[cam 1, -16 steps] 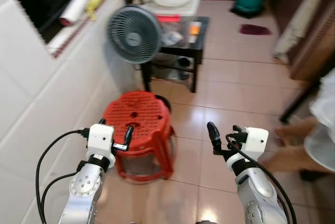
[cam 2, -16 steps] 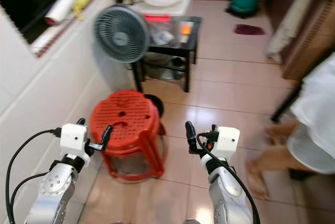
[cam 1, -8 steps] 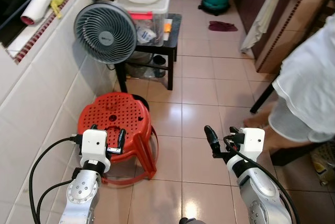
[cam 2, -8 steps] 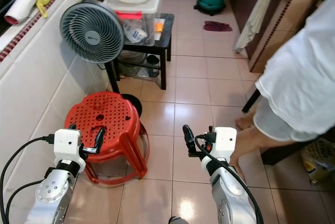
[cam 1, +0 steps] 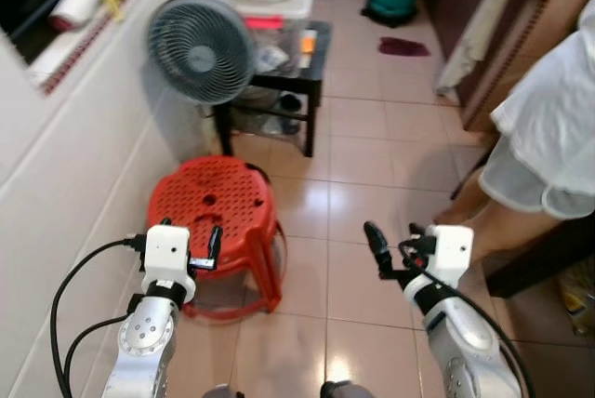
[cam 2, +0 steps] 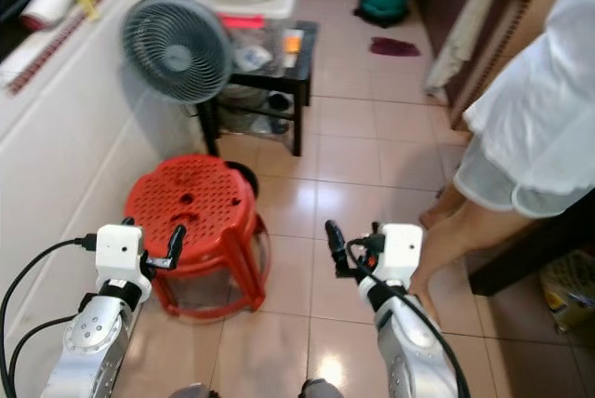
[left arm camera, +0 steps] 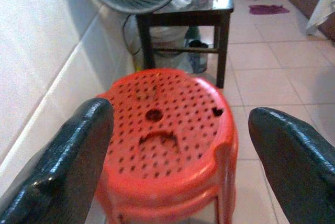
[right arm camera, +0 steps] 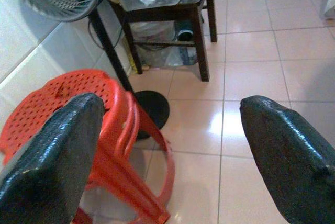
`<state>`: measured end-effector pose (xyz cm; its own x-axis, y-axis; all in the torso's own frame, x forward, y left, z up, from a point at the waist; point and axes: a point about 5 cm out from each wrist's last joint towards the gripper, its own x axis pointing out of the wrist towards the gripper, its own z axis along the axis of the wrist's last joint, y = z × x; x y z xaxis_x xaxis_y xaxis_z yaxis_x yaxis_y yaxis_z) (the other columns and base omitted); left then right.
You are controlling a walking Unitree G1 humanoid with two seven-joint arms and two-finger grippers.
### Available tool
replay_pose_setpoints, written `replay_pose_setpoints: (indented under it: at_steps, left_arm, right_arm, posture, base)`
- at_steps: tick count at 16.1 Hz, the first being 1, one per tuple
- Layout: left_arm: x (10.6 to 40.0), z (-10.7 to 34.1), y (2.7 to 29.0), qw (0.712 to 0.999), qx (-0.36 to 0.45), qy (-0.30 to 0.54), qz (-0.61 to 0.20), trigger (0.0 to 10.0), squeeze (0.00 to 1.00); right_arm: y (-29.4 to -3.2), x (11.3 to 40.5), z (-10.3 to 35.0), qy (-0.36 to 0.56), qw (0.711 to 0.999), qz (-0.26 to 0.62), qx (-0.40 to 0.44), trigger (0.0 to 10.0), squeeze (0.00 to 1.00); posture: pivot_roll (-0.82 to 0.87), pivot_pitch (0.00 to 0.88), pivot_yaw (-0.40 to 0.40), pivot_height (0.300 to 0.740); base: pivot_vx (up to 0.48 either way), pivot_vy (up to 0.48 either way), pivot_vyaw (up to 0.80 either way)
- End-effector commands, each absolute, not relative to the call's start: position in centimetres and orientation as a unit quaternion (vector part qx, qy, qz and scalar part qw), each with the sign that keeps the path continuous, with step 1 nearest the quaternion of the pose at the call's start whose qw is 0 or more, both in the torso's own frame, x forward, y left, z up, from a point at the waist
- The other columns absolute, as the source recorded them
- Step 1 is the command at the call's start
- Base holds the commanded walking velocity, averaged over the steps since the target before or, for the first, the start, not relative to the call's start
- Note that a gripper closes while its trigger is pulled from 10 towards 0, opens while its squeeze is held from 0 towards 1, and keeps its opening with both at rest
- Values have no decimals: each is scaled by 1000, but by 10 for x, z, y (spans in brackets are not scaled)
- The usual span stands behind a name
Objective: Setting the table
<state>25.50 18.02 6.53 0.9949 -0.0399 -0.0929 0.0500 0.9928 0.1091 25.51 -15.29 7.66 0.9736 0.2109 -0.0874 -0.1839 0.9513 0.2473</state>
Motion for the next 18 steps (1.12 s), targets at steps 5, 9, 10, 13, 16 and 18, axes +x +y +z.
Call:
replay_pose_setpoints:
  at_steps: [5,9,10,13,16,18]
  left_arm:
    - [254,68,179,996,62,51,-26,10000,0]
    - [253,69,180,996,62,52,-26,10000,0]
    - [253,69,181,996,62,52,-25,10000,0]
    - [256,73,180,997,61,49,-26,10000,0]
    - [255,73,181,997,57,50,-30,10000,0]
    - [256,75,180,997,48,46,-39,10000,0]
  right_arm:
    - [-158,253,79,56,987,87,119,10000,0]
    - [-158,253,80,56,987,87,120,10000,0]
    - [-158,253,80,56,987,87,120,10000,0]
    - [-157,255,82,53,987,87,122,10000,0]
    - [-155,255,83,53,987,86,128,10000,0]
    - [-155,256,83,53,987,85,128,10000,0]
  posture:
    - [-110,152,18,740]
    - [-110,153,16,740]
    - [-109,154,17,740]
    - [-107,154,19,740]
    - [-107,155,21,740]
    - [-107,155,23,740]
  base:
    - [-323,0,0]
    - [-323,0,0]
    - [-326,0,0]
    - [-319,0,0]
    - [-204,0,0]
    - [0,0,-513]
